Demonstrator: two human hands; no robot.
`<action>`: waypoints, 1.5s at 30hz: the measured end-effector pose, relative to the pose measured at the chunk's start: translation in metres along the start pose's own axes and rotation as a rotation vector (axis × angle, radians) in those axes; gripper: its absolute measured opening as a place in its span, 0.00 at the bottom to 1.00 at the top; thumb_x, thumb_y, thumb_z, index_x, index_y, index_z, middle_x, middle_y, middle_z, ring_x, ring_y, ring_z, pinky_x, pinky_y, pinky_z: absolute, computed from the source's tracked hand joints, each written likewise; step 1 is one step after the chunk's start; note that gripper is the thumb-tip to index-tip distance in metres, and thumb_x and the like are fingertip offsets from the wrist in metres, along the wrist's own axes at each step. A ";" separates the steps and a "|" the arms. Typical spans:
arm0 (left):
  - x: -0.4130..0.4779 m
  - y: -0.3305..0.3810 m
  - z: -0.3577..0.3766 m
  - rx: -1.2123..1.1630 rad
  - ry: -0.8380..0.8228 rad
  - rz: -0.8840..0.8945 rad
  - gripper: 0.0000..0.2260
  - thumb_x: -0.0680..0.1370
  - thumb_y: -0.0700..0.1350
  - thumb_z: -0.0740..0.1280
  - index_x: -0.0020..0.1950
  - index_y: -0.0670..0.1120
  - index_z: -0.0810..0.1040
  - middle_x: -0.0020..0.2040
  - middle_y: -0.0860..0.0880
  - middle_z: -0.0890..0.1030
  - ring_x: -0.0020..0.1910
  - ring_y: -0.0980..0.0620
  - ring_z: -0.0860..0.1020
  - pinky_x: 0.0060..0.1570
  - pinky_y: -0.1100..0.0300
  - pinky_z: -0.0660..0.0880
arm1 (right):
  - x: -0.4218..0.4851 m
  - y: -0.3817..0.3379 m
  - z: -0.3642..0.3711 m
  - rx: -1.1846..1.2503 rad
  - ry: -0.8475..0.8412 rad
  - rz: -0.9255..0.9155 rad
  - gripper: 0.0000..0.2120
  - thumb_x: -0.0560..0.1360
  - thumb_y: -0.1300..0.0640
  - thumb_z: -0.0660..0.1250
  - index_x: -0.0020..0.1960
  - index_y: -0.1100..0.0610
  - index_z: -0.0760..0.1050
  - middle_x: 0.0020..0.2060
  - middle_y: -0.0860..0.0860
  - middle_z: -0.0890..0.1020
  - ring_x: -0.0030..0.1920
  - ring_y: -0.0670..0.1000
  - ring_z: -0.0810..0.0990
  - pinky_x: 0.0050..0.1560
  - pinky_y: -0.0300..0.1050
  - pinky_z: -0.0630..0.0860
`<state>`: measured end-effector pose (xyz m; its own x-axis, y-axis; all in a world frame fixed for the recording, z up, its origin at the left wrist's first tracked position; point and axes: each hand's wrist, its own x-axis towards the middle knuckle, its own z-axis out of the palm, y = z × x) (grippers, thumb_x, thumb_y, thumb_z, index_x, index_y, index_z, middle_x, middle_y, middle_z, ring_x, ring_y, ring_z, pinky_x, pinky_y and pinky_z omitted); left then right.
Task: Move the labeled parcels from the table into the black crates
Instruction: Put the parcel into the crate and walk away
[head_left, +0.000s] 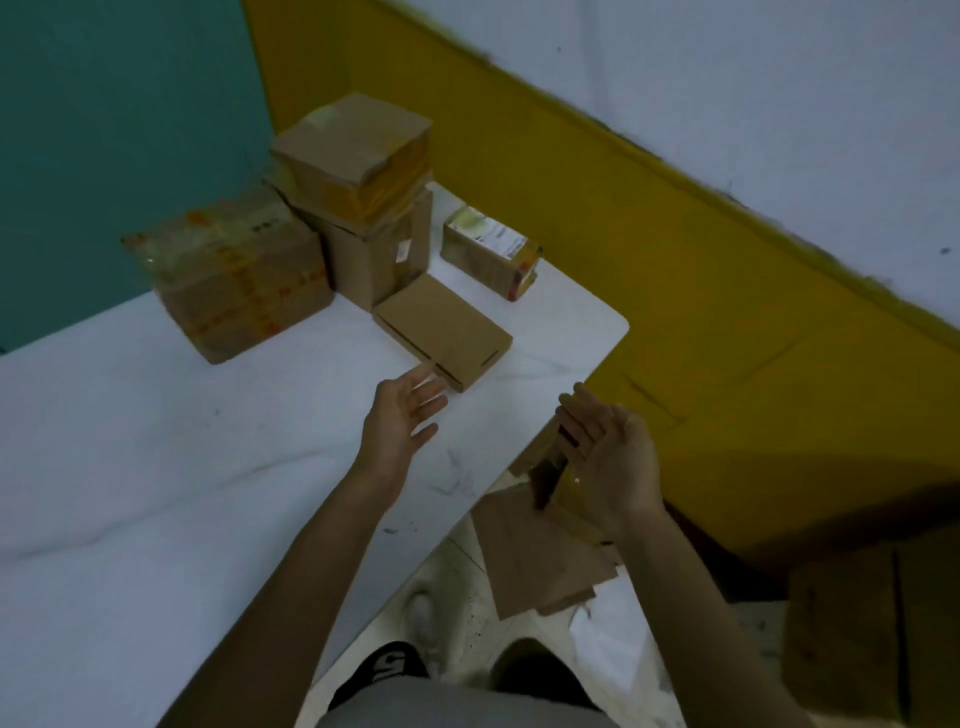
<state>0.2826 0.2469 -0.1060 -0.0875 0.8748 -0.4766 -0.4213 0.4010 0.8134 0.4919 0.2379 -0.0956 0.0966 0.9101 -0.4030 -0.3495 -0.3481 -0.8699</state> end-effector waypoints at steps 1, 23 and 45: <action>0.011 0.001 0.000 0.001 0.020 -0.009 0.20 0.82 0.49 0.47 0.67 0.51 0.73 0.64 0.48 0.77 0.59 0.53 0.76 0.60 0.54 0.69 | 0.016 0.000 0.004 -0.023 -0.007 0.016 0.21 0.84 0.50 0.45 0.63 0.54 0.74 0.63 0.52 0.78 0.63 0.51 0.75 0.61 0.47 0.70; 0.159 -0.010 0.051 -0.289 0.462 -0.296 0.24 0.81 0.58 0.57 0.73 0.48 0.66 0.68 0.50 0.72 0.64 0.49 0.73 0.64 0.53 0.69 | 0.305 0.011 0.067 -1.026 -0.505 0.228 0.17 0.75 0.61 0.67 0.64 0.56 0.75 0.60 0.56 0.78 0.48 0.47 0.78 0.50 0.39 0.74; 0.044 0.034 0.029 0.134 0.666 0.271 0.13 0.82 0.41 0.57 0.61 0.53 0.78 0.66 0.53 0.74 0.64 0.51 0.74 0.63 0.54 0.74 | 0.217 -0.055 0.099 -0.614 -0.968 -0.096 0.31 0.73 0.65 0.71 0.68 0.39 0.66 0.51 0.49 0.82 0.51 0.47 0.82 0.48 0.41 0.79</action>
<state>0.2908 0.3068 -0.0899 -0.7215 0.6141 -0.3197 -0.1968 0.2608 0.9451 0.4397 0.4766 -0.1070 -0.7511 0.6375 -0.1713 0.1592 -0.0768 -0.9842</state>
